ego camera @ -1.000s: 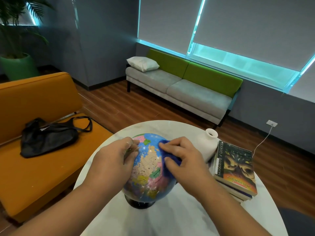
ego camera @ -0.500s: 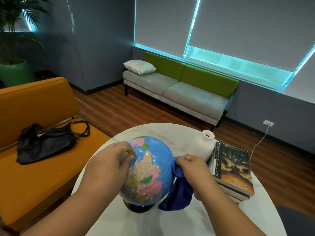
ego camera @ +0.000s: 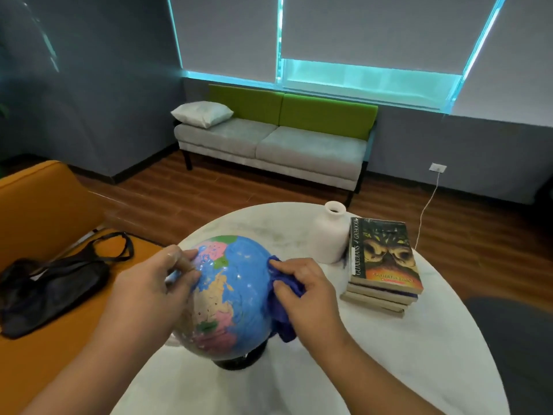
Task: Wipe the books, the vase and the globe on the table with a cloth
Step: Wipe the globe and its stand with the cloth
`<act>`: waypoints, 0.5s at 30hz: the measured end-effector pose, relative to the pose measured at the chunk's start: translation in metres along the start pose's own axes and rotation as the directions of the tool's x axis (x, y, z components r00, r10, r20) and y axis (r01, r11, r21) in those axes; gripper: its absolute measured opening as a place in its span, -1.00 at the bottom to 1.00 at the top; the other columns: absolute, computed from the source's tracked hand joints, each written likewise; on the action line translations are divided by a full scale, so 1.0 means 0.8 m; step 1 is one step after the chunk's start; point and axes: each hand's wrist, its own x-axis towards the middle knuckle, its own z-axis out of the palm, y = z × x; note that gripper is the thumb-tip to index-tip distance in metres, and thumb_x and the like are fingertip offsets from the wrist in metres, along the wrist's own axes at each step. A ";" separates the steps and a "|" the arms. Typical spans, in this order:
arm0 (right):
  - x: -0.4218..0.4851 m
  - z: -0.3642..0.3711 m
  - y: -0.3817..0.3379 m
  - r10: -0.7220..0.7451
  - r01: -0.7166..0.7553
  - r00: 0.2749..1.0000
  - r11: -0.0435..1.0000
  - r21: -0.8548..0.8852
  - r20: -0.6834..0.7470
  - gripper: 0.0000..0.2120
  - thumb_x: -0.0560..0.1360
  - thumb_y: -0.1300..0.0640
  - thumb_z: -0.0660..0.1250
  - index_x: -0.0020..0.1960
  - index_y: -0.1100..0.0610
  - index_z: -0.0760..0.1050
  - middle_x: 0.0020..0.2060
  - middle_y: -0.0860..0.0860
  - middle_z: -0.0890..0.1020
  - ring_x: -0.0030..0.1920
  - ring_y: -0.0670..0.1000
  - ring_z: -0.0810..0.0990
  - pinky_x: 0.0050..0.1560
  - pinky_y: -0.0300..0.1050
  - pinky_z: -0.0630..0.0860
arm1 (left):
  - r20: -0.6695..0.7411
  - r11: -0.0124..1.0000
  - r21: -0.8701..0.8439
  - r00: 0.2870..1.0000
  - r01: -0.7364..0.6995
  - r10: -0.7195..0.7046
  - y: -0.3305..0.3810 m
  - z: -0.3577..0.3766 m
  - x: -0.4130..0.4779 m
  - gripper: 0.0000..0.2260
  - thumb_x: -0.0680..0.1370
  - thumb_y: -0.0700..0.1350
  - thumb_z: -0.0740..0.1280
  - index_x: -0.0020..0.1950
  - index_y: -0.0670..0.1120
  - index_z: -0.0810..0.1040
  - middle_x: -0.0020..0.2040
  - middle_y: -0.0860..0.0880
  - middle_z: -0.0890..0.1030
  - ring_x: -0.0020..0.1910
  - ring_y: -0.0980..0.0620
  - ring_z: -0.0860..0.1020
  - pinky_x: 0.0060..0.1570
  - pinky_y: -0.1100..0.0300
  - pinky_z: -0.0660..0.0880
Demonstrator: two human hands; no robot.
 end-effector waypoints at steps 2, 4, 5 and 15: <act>0.009 -0.002 0.022 0.342 -0.341 0.939 0.928 0.153 0.019 -0.74 0.46 0.26 0.35 -0.06 -0.09 0.65 -0.03 -0.13 0.66 0.04 -0.15 0.62 0.15 -0.16 0.53 | 0.027 0.999 -0.024 0.999 -0.035 0.035 -0.003 -0.002 0.000 -0.79 0.48 -0.20 0.44 -0.30 -0.01 0.50 -0.04 0.33 0.62 -0.12 0.54 0.47 -0.26 0.58 0.36; 0.016 -0.003 0.031 0.565 -0.583 0.812 0.766 0.270 0.148 -0.78 0.50 0.26 0.30 -0.05 0.00 0.67 -0.08 -0.05 0.71 0.01 -0.03 0.66 0.07 -0.09 0.58 | 0.053 0.997 -0.047 0.996 -0.065 0.067 -0.008 -0.003 0.001 -0.78 0.48 -0.21 0.42 -0.30 0.01 0.48 -0.04 0.43 0.60 -0.06 0.57 0.47 -0.22 0.50 0.43; 0.019 -0.004 0.031 0.615 -0.642 0.765 0.705 0.301 0.191 -0.79 0.50 0.26 0.30 -0.07 0.03 0.67 -0.11 -0.02 0.72 -0.02 0.01 0.67 0.01 -0.10 0.59 | 0.067 0.996 -0.051 0.994 -0.079 0.082 -0.010 -0.003 0.003 -0.78 0.48 -0.22 0.42 -0.28 0.02 0.47 -0.01 0.48 0.56 -0.04 0.56 0.48 -0.21 0.45 0.46; 0.013 -0.006 -0.002 0.132 -0.133 0.983 0.991 -0.003 0.126 -0.69 0.47 0.26 0.34 0.15 -0.01 0.62 0.09 -0.12 0.55 0.12 -0.16 0.54 0.24 -0.34 0.42 | 0.084 0.991 -0.107 0.992 -0.081 0.090 -0.030 -0.005 0.012 -0.85 0.50 -0.21 0.39 -0.17 0.04 0.54 0.03 0.38 0.61 0.04 0.32 0.58 -0.04 0.03 0.60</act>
